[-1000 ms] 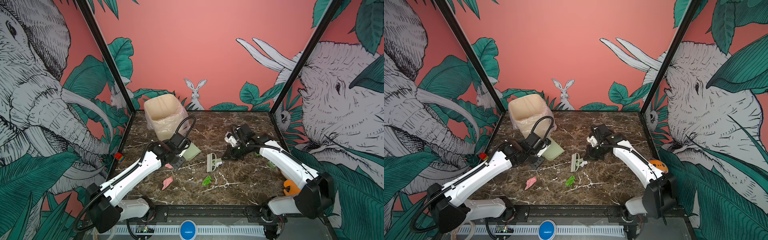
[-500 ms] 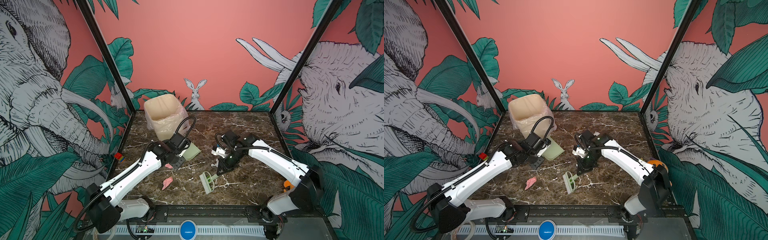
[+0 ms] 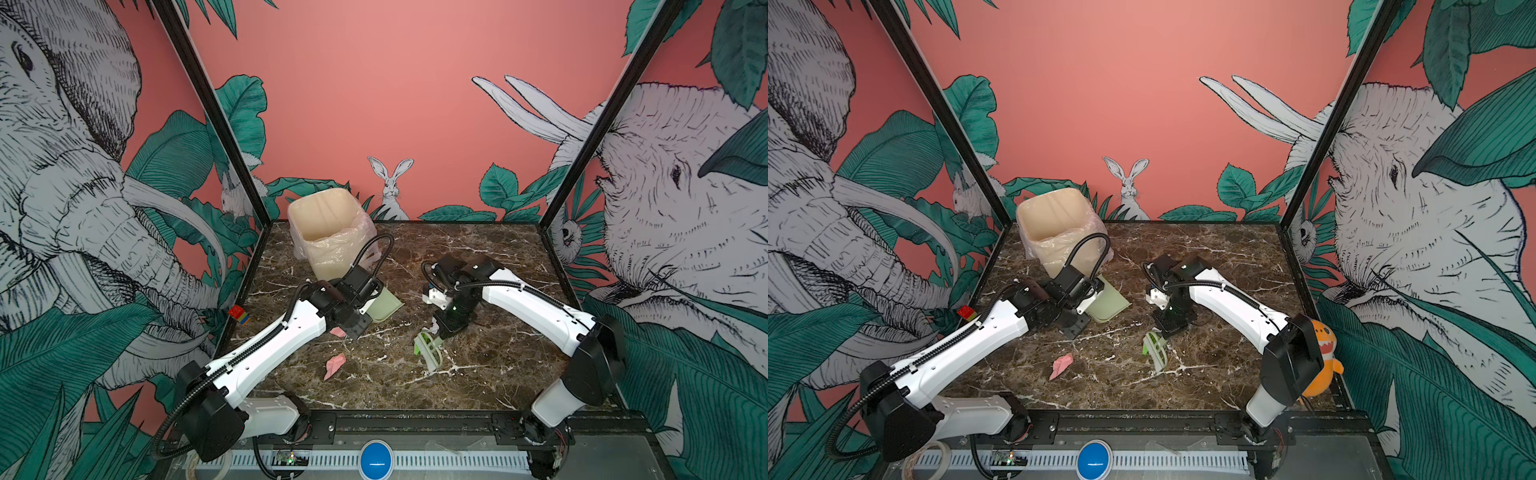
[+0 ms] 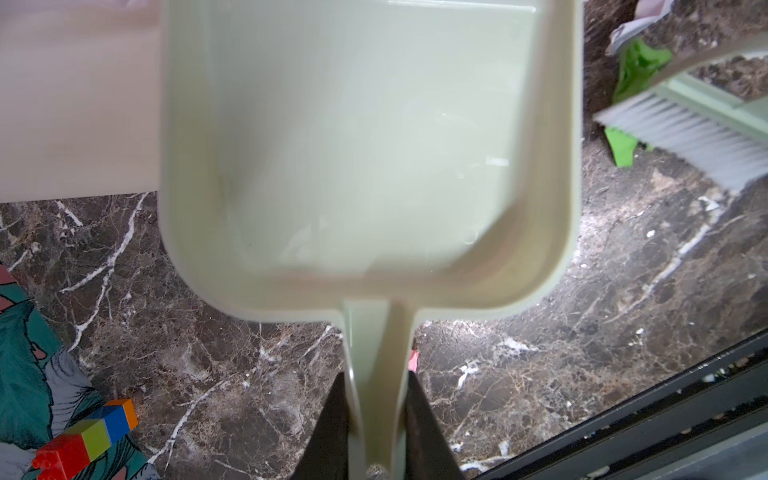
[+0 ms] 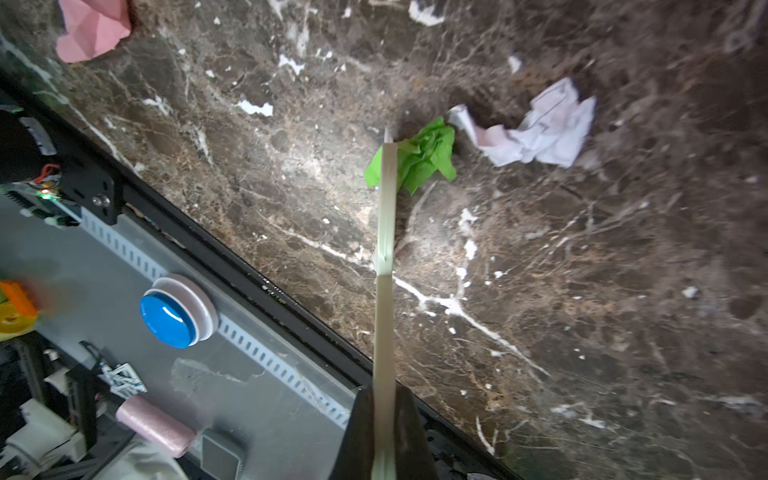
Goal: Sweep away the paper scraps from the table
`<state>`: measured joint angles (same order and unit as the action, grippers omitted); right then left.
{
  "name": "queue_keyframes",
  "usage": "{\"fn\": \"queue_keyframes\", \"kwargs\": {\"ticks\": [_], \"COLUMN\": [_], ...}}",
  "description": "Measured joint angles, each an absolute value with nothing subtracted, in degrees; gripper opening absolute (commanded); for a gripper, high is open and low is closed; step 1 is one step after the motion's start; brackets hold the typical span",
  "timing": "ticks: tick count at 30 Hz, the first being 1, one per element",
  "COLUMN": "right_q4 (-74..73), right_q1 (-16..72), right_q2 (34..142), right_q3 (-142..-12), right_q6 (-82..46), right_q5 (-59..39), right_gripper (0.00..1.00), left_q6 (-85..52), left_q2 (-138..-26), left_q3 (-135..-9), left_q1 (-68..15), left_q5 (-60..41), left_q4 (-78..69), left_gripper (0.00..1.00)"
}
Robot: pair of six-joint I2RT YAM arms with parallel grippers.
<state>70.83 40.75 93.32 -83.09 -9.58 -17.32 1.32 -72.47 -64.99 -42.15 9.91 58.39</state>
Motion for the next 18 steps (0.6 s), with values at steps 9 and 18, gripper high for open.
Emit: {"fn": "queue_keyframes", "kwargs": {"ticks": [9, 18], "right_q4": [73.71, 81.3], "right_q1": [36.77, 35.48], "right_q2": [94.76, 94.94], "right_q3": [-91.5, -102.13], "right_q6": [-7.09, -5.26], "right_q5": [-12.23, -7.09], "right_gripper": [0.0, 0.0], "left_q6": [1.23, -0.14], "left_q2": [-72.47, -74.56], "left_q3": [-64.82, -61.45], "left_q1": [-42.15, -44.1], "left_q5": [7.7, 2.59], "left_q4": [58.26, 56.03], "left_gripper": [0.11, 0.11]}}
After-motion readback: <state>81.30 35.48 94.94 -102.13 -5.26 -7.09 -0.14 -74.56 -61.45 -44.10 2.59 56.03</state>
